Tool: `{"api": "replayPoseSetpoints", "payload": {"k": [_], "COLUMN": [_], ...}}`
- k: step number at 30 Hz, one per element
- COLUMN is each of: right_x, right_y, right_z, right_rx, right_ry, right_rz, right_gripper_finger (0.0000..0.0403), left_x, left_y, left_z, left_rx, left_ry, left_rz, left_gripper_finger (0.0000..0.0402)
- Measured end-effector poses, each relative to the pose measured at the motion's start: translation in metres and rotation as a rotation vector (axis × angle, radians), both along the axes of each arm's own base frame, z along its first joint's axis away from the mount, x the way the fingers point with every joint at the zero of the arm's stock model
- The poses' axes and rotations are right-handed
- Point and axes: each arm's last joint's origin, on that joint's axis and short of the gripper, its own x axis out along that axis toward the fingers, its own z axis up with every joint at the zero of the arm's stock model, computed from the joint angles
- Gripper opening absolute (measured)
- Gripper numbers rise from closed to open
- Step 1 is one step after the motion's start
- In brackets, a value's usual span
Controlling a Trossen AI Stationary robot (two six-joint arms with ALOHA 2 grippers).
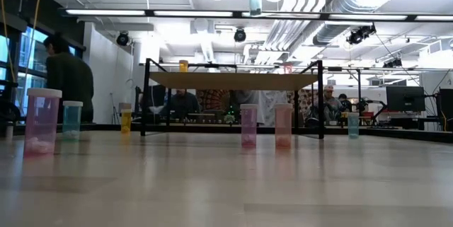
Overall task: Pick and place medicine bottles onto shelf by color
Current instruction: Put the bottom green pill bottle on the shelf
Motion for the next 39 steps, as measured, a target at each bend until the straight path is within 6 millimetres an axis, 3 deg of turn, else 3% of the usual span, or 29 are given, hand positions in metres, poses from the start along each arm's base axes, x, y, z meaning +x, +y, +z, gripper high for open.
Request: {"api": "replayPoseSetpoints", "payload": {"k": [9, 17, 27, 39], "right_x": [0.003, 0.001, -0.004, -0.002], "right_y": [-0.078, -0.122, -0.146, -0.152], "right_z": [0.006, -0.009, -0.04, -0.051], "right_rx": [0.04, 0.085, 0.074, 0.053], "right_ry": [0.004, -0.033, -0.048, -0.033], "right_rz": [-0.113, -0.174, -0.191, -0.247], "right_gripper_finger": [0.009, 0.009, 0.009, 0.009], "left_x": [0.0, 0.0, -0.001, -0.001], "left_y": [0.0, 0.0, 0.001, 0.001], "left_z": [0.0, 0.0, -0.003, -0.003], "left_rx": [0.023, 0.029, 0.043, 0.037], "left_ry": [0.003, 0.004, 0.032, 0.031], "left_rz": [-0.013, -0.016, -0.017, -0.014], "left_gripper_finger": [0.0197, 0.0197, 0.0197, 0.0197]}}
